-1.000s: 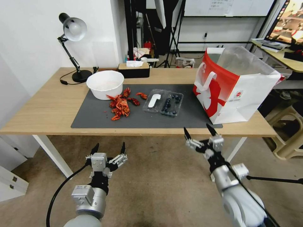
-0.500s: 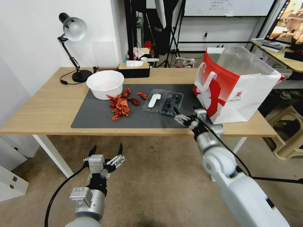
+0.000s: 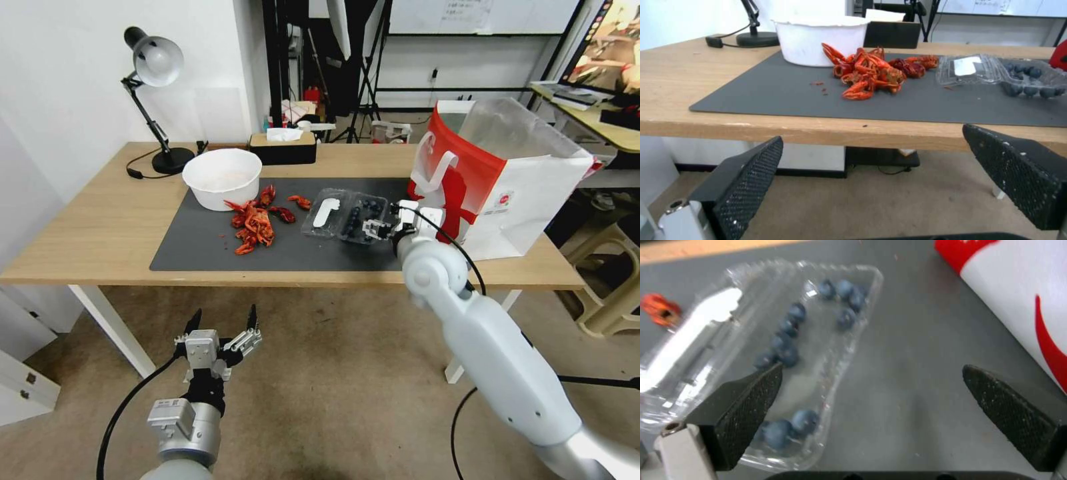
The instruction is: Close the takeout container lid, then place the container into the takeout bag.
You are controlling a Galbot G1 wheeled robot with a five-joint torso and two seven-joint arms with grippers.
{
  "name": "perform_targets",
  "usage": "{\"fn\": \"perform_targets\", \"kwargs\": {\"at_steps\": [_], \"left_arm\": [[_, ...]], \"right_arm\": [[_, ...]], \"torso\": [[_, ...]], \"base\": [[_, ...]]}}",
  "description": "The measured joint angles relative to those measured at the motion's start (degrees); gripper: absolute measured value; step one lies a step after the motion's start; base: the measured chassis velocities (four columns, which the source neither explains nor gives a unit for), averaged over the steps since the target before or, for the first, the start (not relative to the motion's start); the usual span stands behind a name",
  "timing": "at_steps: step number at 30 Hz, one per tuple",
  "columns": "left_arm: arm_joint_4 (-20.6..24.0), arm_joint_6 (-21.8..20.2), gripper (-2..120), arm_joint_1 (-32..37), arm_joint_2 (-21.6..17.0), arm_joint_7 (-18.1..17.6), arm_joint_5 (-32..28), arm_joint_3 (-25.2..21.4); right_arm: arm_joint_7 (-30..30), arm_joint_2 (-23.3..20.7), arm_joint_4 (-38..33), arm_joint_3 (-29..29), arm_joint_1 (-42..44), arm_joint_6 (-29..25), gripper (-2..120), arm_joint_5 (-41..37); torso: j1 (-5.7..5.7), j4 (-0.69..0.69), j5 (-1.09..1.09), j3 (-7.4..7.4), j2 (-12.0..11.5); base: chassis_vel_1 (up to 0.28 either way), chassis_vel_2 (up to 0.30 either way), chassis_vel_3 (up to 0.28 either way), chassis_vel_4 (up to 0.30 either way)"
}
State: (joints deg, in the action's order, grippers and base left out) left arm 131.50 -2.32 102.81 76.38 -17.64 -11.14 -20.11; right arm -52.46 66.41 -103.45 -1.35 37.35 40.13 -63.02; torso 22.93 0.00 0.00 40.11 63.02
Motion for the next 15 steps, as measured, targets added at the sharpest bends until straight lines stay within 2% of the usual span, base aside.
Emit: {"fn": "perform_targets", "kwargs": {"at_steps": [15], "left_arm": [[-0.2, 0.1, 100, -0.2, -0.1, -0.1, 0.0, 0.0]], "right_arm": [[-2.9, 0.0, 1.2, 1.6, -1.6, 1.9, 100, -3.0]], "torso": [[0.0, 0.0, 0.0, 0.0, 0.0]], "base": [[0.0, 0.0, 0.0, 0.0]]}}
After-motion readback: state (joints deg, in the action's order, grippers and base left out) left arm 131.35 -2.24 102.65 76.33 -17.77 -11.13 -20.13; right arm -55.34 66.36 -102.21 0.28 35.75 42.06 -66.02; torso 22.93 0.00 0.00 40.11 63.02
